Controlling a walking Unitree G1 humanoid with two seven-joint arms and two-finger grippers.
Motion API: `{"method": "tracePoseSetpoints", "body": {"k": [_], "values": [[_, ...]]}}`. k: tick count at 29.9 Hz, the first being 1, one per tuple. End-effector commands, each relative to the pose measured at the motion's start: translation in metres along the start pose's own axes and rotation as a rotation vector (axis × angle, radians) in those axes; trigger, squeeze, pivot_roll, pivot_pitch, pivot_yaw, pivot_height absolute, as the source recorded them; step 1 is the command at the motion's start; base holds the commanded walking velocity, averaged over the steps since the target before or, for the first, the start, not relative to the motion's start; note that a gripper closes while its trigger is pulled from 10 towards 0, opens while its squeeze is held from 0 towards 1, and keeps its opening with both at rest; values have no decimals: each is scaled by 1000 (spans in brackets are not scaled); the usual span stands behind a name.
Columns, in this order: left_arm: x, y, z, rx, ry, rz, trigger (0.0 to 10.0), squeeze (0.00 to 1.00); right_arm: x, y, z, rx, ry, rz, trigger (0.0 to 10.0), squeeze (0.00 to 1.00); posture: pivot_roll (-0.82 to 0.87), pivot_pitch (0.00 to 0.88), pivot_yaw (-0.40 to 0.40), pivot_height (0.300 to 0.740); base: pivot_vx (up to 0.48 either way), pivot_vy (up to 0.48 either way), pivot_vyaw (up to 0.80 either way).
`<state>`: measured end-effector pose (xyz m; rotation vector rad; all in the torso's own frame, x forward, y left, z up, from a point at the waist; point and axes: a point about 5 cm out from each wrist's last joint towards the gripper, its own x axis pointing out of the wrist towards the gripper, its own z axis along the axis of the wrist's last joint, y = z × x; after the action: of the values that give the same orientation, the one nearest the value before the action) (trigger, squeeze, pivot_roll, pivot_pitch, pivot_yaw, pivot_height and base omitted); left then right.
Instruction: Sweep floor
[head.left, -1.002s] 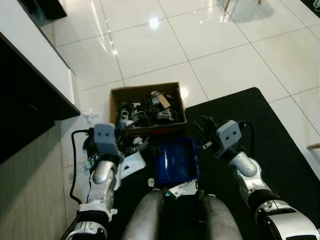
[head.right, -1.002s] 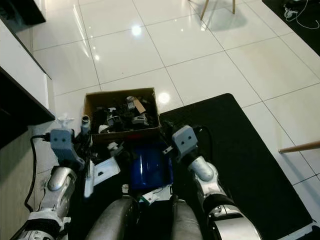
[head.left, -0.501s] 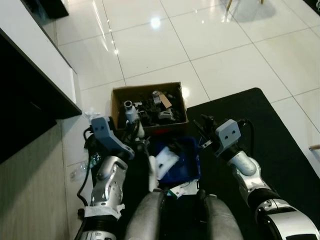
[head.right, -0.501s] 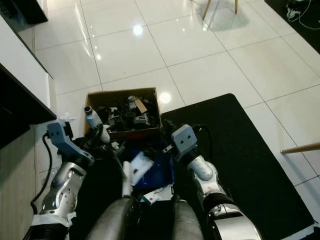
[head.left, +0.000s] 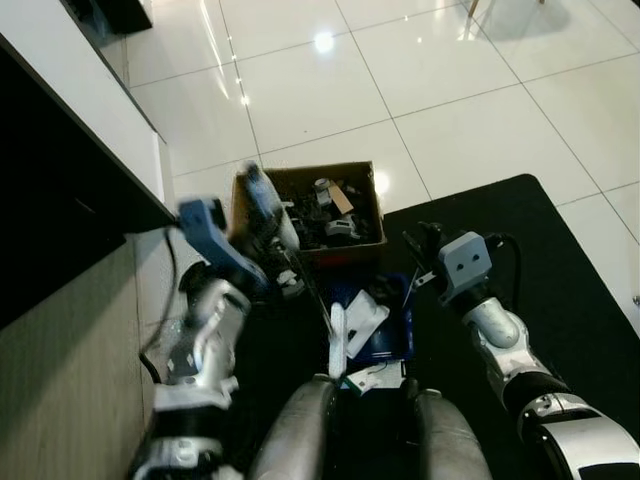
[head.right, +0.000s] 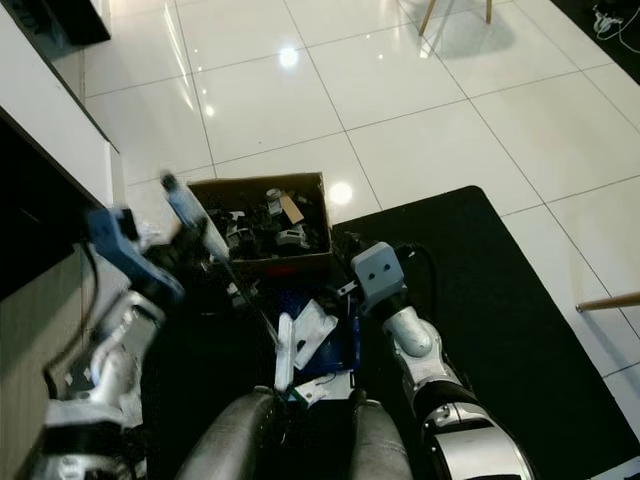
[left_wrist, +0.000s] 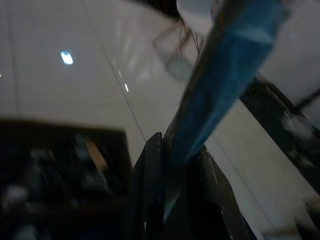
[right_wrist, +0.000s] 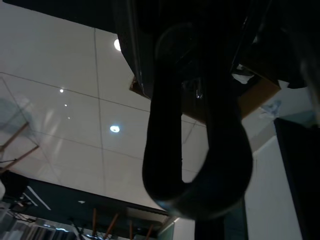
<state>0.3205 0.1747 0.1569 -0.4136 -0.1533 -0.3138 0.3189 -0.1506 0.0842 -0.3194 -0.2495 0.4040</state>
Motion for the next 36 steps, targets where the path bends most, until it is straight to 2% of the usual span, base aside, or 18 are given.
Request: {"method": "tracePoseSetpoints", "body": {"k": [1,8,14,19,22,25,28,30,33,36], "values": [[-1,12,14,51,-53,43,10000,0,-6,-8,-5,-44,33,-8,10000,0,72,277,81,740,0,0,0],[3,26,42,170,-108,90,10000,0,-5,-9,-3,-39,20,-8,10000,0,67,277,89,740,0,0,0],[0,37,51,264,-109,123,10000,0,-5,-11,-2,-56,17,-4,10000,0,67,284,93,740,0,0,0],[-2,49,62,296,-137,176,10000,0,-4,-16,-2,-66,25,-8,10000,0,70,299,95,740,0,0,0],[0,56,69,354,-157,224,10000,0,-3,-19,-1,-74,29,-7,10000,0,71,310,96,740,0,0,0],[3,60,67,404,-158,261,10000,0,-2,-21,0,-79,27,-9,10000,0,72,320,96,740,0,0,0],[8,61,60,413,-153,284,10000,0,-1,-24,2,-84,19,-15,10000,0,61,342,94,740,0,0,0],[16,63,45,348,-134,321,10000,0,2,-28,6,-91,0,-22,10000,0,42,365,95,740,0,0,0],[21,63,36,327,-107,333,10000,0,4,-30,9,-96,-15,-25,10000,0,26,382,96,740,0,0,0],[27,61,24,341,-63,333,10000,0,6,-35,14,-104,-39,-29,10000,0,1,406,99,740,0,0,0]]}}
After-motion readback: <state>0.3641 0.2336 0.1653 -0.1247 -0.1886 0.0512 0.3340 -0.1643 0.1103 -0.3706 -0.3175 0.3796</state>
